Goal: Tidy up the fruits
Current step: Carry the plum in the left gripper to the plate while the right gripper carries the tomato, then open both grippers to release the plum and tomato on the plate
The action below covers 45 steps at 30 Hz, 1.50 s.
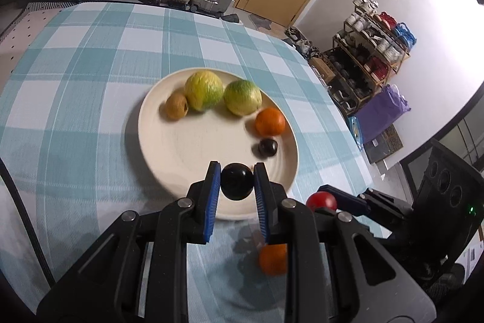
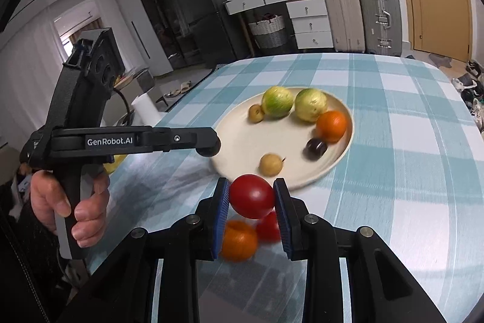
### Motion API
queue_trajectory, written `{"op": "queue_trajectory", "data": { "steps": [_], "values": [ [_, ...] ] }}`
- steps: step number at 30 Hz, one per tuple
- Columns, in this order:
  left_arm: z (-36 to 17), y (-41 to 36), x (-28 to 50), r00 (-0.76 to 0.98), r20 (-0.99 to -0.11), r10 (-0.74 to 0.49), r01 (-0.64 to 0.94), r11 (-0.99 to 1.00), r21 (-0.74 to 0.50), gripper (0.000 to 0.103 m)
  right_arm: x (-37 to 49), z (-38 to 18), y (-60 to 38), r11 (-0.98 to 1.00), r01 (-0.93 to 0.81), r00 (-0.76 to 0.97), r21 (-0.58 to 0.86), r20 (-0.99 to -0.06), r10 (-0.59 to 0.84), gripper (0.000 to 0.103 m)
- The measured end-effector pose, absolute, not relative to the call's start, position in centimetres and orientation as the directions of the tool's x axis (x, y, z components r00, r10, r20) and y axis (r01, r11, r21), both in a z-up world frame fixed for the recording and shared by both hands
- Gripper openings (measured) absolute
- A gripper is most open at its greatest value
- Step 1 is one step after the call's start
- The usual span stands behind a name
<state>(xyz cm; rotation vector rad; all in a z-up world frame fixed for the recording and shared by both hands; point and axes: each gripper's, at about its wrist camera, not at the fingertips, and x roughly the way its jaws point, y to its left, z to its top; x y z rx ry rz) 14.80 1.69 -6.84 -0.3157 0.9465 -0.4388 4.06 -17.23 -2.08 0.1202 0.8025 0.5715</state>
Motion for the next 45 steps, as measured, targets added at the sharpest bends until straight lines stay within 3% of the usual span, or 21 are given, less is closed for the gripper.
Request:
{"op": "queue_trajectory", "data": {
  "steps": [18, 37, 45],
  "values": [
    [-8.9, -0.9, 22.3, 0.454, -0.715, -0.531, 0.204, 0.844, -0.496, 0.019, 11.9, -2.5, -17.6, 0.854, -0.415, 0.606, 0.315, -0.604, 0.517, 0.03],
    [-10.5, -0.8, 25.2, 0.437, -0.672, -0.598, 0.145, 0.784, -0.604, 0.019, 14.5, -3.7, -15.8, 0.872, -0.443, 0.596, 0.209, -0.658, 0.46, 0.03],
    [-9.7, -0.6, 24.6, 0.438, -0.653, -0.617, 0.144, 0.766, -0.627, 0.031, 14.1, -2.9, -17.1, 0.875, -0.417, 0.621, 0.246, -0.626, 0.472, 0.049]
  ]
}}
